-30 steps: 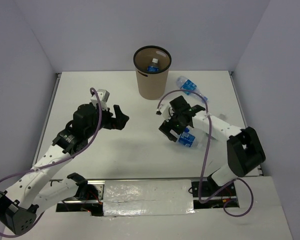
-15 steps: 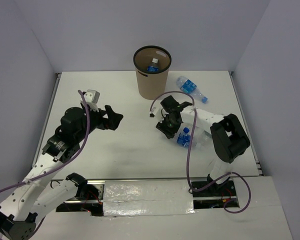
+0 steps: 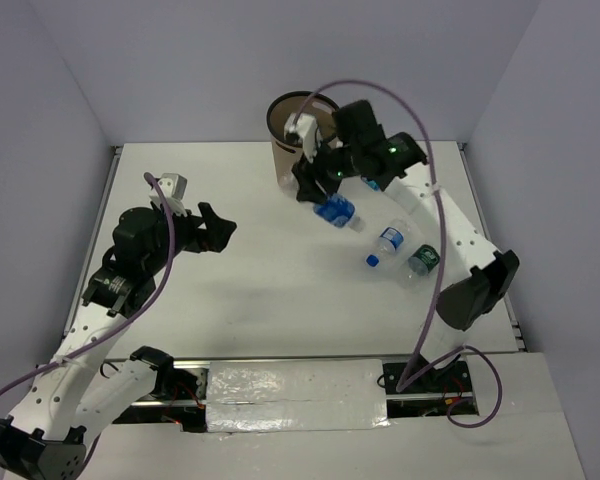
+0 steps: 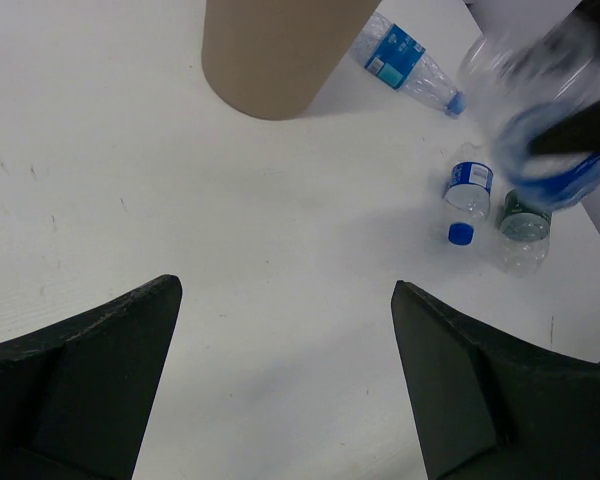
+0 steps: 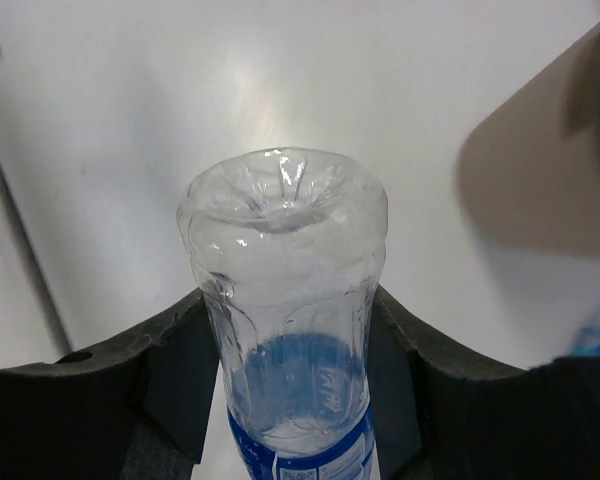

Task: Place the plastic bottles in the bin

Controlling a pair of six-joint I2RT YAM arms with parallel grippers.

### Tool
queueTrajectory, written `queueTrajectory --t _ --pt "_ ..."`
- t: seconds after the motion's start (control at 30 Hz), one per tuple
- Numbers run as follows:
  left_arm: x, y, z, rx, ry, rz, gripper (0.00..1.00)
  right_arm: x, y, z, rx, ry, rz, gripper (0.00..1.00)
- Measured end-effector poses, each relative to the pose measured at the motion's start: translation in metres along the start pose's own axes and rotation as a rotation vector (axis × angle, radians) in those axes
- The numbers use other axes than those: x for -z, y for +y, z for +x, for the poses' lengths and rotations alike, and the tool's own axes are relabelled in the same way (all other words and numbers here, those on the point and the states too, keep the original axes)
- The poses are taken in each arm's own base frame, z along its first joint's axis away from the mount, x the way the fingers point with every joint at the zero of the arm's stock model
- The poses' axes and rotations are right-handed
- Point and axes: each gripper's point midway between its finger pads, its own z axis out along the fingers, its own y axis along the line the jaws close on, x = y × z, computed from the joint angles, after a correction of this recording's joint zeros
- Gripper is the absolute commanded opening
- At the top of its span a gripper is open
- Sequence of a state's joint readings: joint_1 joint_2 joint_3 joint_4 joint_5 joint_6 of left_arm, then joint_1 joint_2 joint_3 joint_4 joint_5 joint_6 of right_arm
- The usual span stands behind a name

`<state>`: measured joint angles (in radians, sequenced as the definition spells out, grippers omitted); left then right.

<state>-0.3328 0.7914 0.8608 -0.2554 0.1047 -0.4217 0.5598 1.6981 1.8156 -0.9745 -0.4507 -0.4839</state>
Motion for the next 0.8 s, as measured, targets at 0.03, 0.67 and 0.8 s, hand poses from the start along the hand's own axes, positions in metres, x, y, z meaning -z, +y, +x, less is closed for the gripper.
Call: queueTrajectory --t 0.03,0.67,0.8 --pt "0.000 0.001 -0.001 0.001 -0.003 -0.002 1.00 0.018 -0.007 -0.030 0.028 -0.077 0.043 0.04" --pt "-0.003 0.012 -0.002 0.004 -0.011 -0.045 1.00 0.095 -0.180 -0.245 0.101 -0.867 0.717 0.19" --pt "-0.004 0.014 -0.002 0.006 -0.009 -0.051 0.99 0.075 -0.229 -0.231 0.037 -0.915 0.793 0.37"
